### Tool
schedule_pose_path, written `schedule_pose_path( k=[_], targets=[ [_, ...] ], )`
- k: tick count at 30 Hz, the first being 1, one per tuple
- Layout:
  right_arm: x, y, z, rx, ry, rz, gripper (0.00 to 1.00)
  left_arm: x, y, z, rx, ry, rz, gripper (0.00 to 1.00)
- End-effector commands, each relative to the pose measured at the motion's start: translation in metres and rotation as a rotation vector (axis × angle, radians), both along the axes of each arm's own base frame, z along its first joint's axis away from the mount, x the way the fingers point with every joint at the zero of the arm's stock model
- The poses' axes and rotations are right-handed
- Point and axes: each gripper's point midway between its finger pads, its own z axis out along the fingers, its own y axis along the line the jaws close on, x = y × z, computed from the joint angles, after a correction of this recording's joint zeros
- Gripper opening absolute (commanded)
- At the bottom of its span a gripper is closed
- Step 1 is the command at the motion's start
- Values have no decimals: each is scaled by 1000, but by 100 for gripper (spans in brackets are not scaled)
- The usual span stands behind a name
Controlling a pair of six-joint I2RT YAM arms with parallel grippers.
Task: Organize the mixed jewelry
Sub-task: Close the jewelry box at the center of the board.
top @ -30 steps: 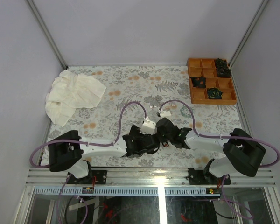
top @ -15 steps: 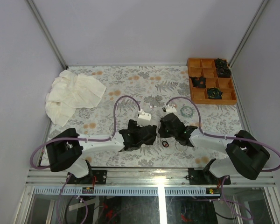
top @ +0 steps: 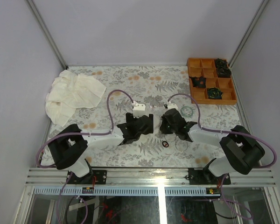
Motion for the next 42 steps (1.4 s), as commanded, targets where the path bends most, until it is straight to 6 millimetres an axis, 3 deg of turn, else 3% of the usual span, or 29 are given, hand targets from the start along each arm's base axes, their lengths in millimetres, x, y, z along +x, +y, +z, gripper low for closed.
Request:
schedule_pose_path(
  k=[1,7,15,18,22,26,30,37,42],
  targets=[
    [23,16,22,26,-56,32,0,-45,72,-91,188,320,67,90],
    [42,20,31,-5,-67,39,0,-12,78,-68,142,258,127,90],
    [49,27,40,-18,-71,68,3,21,90,-55,82,213,186,90],
    [48,28,47,-6,-76,78,8,33,87,-42,57,175,187,91],
    [45,26,62,5,-94,80,27,46,76,-20,20,125,164,91],
    [42,21,77,-2,-114,88,32,55,69,4,-10,86,157,94],
    [30,18,92,29,-125,110,50,53,64,41,-90,36,136,100],
    [1,7,111,108,-133,116,77,37,64,101,-235,-30,95,100],
    [-17,-22,120,85,-166,58,86,13,73,134,-335,-77,66,100]
  ],
)
